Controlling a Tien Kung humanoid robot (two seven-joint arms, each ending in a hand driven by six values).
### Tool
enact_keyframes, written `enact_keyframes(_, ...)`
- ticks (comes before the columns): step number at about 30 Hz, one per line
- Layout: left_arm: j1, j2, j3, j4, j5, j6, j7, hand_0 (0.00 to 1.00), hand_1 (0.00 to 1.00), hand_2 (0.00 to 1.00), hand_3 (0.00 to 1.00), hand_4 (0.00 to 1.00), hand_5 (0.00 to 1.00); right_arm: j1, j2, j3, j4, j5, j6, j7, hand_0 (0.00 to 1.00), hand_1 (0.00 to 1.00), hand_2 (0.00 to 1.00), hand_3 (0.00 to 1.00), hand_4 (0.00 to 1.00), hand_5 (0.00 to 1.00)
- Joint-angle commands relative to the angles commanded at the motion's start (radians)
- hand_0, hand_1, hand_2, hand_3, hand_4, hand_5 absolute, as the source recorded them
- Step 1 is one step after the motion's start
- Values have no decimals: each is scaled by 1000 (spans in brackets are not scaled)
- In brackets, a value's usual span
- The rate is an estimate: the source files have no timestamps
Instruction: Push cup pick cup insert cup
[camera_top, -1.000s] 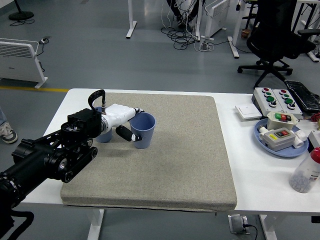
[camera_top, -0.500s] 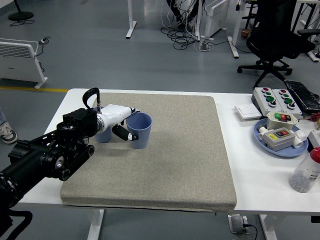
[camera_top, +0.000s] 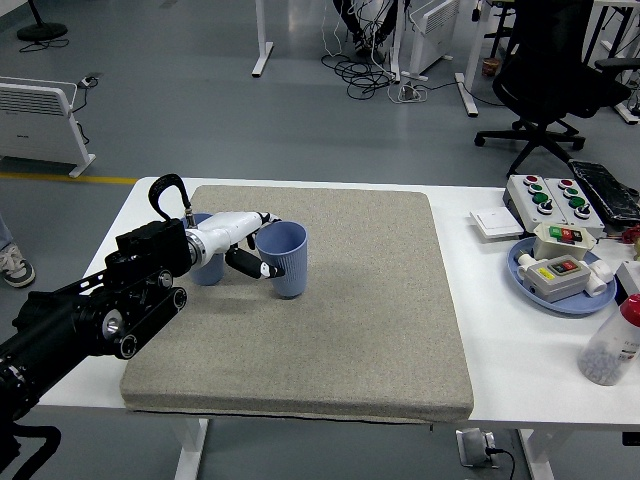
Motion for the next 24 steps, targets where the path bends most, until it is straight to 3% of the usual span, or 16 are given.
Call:
enact_keyframes(3, 0, 8, -13, -24, 4, -14, 8, 345, 556, 535, 741, 714, 339, -1, 1, 0, 0, 2, 0, 1, 702, 595, 637, 581, 128, 467)
enact_keyframes(8, -19, 49, -48, -115, 28, -59, 33, 343, 551, 533, 739, 715, 338, -4, 2, 2, 0, 6, -1, 2, 701, 598, 637, 580, 128, 467)
enact_keyframes(11, -23, 55, -53, -129, 31, -65, 36, 343, 551, 533, 739, 715, 338, -5, 2, 2, 0, 6, -1, 2, 701, 598, 637, 580, 128, 467)
enact_keyframes(12, -40, 82, -76, -165, 40, -82, 45, 345, 552, 537, 736, 714, 341, -6, 2, 4, 0, 5, -1, 1, 701, 597, 636, 580, 128, 467)
enact_keyframes(16, -69, 134, -121, -224, 44, -108, 57, 345, 552, 537, 736, 714, 341, -8, 3, 5, 0, 6, -1, 1, 701, 597, 636, 580, 128, 467)
enact_keyframes(18, -77, 148, -134, -231, 43, -114, 58, 347, 554, 538, 738, 715, 347, -8, 3, 5, 0, 6, -2, 1, 701, 594, 635, 580, 128, 467)
enact_keyframes(24, -102, 228, -206, -220, 70, -126, 62, 347, 554, 538, 739, 718, 351, -15, 6, 3, 0, 11, -3, 0, 701, 596, 636, 579, 128, 466)
